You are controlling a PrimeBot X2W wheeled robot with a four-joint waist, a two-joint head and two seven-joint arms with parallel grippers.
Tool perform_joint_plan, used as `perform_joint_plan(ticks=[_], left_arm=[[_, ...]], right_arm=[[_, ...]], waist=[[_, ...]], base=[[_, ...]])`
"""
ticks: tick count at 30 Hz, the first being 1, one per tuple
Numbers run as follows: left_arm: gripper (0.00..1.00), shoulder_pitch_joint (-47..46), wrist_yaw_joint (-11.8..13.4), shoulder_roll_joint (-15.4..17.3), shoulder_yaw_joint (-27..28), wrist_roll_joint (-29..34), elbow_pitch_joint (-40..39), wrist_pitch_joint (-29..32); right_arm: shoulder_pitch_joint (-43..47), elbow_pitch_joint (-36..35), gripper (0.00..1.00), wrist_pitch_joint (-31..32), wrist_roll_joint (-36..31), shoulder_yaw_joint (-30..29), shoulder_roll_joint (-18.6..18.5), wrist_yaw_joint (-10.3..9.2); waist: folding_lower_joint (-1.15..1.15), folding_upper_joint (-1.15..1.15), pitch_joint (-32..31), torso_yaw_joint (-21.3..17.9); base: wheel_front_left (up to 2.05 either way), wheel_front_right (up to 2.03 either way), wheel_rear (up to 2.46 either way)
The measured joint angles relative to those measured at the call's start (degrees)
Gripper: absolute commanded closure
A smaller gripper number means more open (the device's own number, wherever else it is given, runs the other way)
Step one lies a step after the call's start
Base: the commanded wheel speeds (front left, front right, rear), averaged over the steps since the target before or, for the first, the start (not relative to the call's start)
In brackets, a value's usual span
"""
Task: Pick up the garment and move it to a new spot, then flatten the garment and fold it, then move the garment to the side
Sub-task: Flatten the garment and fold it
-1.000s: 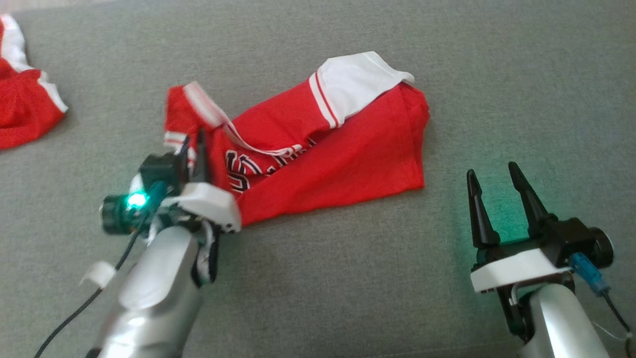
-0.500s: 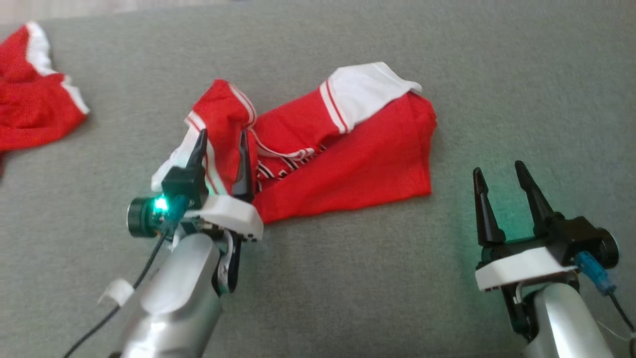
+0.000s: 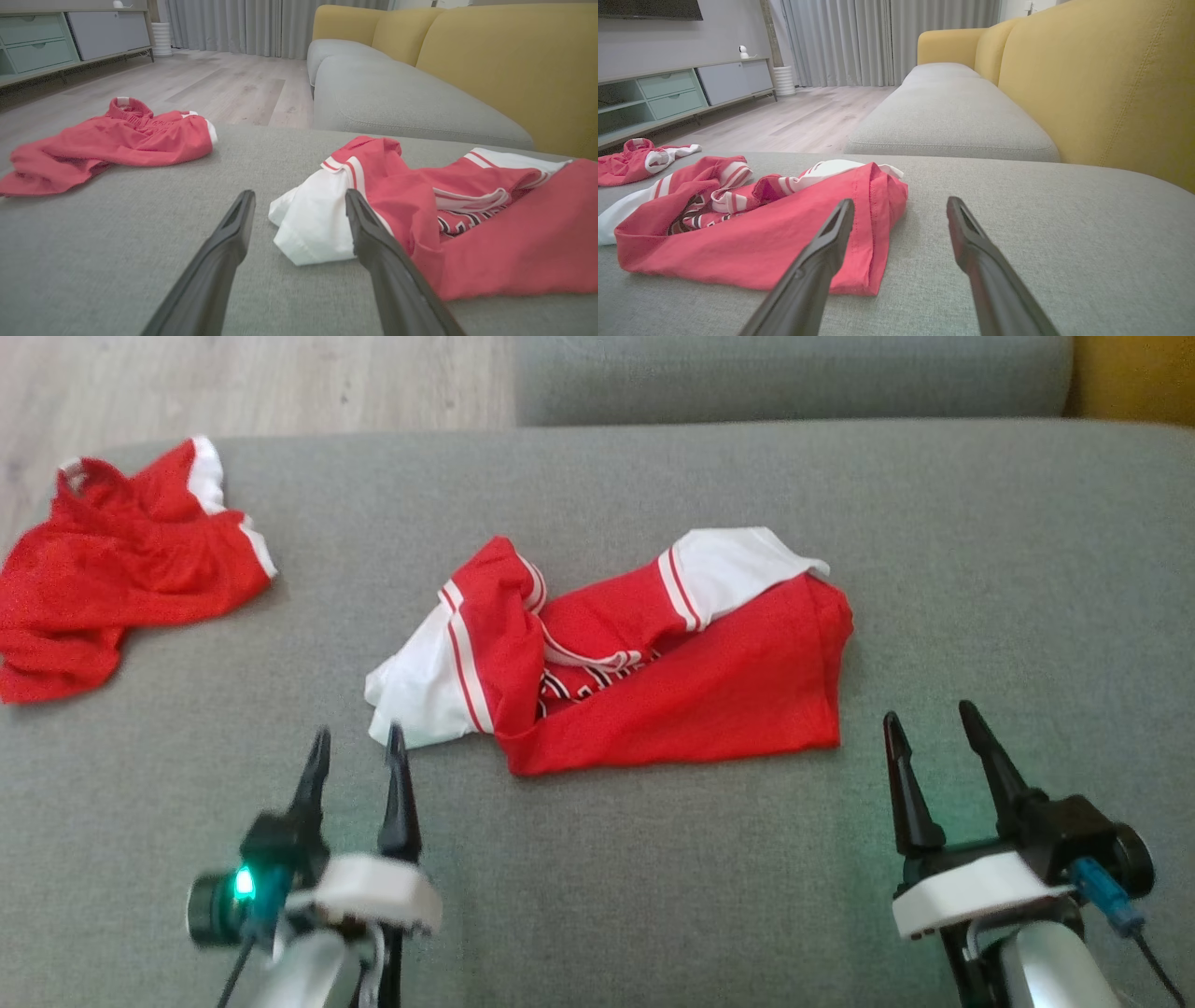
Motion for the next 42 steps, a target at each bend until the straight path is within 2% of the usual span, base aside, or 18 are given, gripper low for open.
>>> perform_joint_plan(ticks=[12,24,28,33,42], left_arm=[[0.0,12.1,0.5,1.0,0.9,-1.4,-5.7,-0.5],[0.0,13.1,1.0,1.3,0.7,-1.4,-7.7,-0.4],[0.0,12.9,1.0,1.3,0.2,-1.4,-8.2,-0.4],[0.0,11.8,1.0,1.2,-0.3,-1.4,-8.9,-0.4],[0.0,10.4,1.0,0.8,-0.5,-1.1,-9.3,-0.4]], right_arm=[[4.1,0.3,0.0,0.0,0.5,0.0,0.0,0.0],[4.9,0.9,0.0,0.0,0.6,0.0,0.0,0.0],[3.4,3.2,0.0,2.1,-0.2,0.2,0.0,0.0],[-3.6,7.4,0.0,6.4,-1.2,0.9,0.0,0.0],[-10.0,19.5,0.0,13.4,-4.6,-2.5,0.0,0.0]], waist=[[0.0,0.0,-5.4,0.9],[0.01,0.0,-5.3,0.7],[0.01,0.0,-4.1,1.2],[0.01,0.0,-2.5,2.7],[0.02,0.0,0.2,7.3]], base=[[0.0,0.0,0.0],[0.0,0.0,0.0],[0.0,0.0,0.0],[0.0,0.0,0.0],[0.0,0.0,0.0]])
